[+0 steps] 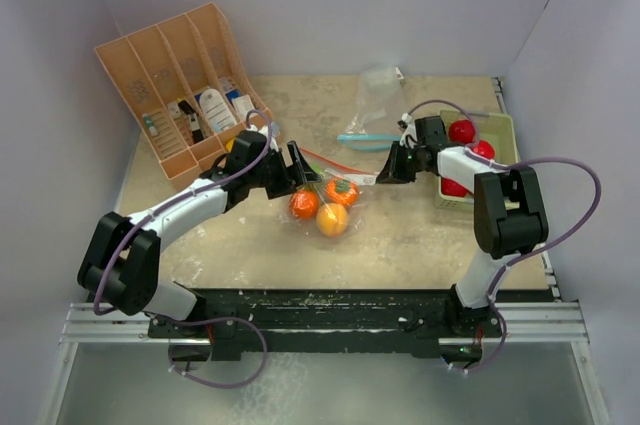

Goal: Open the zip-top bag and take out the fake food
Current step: Pick up the zipper food storage bag at the center of the board.

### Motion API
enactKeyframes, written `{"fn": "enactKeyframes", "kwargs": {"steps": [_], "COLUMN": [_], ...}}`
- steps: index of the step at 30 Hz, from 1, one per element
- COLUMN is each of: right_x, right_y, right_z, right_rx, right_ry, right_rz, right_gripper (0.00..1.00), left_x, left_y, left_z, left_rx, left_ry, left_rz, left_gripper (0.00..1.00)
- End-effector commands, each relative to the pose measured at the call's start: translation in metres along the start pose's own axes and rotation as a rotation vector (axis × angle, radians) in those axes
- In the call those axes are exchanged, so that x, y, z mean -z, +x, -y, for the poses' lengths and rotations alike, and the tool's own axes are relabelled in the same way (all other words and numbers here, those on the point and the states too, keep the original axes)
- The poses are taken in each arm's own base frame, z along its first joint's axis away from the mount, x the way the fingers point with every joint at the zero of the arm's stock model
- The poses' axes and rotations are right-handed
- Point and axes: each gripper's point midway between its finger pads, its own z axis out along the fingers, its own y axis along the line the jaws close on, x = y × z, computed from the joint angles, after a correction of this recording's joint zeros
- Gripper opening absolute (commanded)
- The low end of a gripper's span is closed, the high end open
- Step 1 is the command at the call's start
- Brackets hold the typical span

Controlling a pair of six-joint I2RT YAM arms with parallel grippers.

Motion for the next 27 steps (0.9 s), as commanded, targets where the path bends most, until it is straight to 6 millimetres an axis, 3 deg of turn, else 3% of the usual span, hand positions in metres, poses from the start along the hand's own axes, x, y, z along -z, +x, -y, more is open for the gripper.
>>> {"fn": "enactKeyframes", "kwargs": {"steps": [1,11,17,20,22,27], "right_x": [0.015,0.035,0.072,0.094,0.110,0.148], "right_y": [-0.016,-0.037,-0.067,-0.080,-0.091,-0.097], "right_z": [-0.027,-0.037,-0.047,-0.062,-0.077,-0.118], "right_rx": [0.009,0.043,0.090,0.156,0.231,0.380], "right_ry": [-0.081,-0.068,-0.026,-0.045,-0.079,-0.214], "right_rz": [0.056,0.159,0.353,0.418,0.479,0.572], "right_gripper": [0.00,0.00,0.00,0.00,0.00,0.00], "left_x": [-0.001,0.000,0.005,0.009,0.016,0.035], "left_y": [-0.010,-0.011,-0.011,-0.015,-0.023,-0.047], "left_z": [0.010,0.009,0.006,0.006,0.013,0.018], "left_rx": [-0.015,-0.018,-0.019,-0.015,-0.023,-0.043], "left_ry": [0.037,0.034,0.022,0.032,0.076,0.126], "left_rz": [0.026,0.031,0.039,0.057,0.096,0.175], "left_gripper": [0.89,0.89,0.89,0.90,0.99,0.99]}}
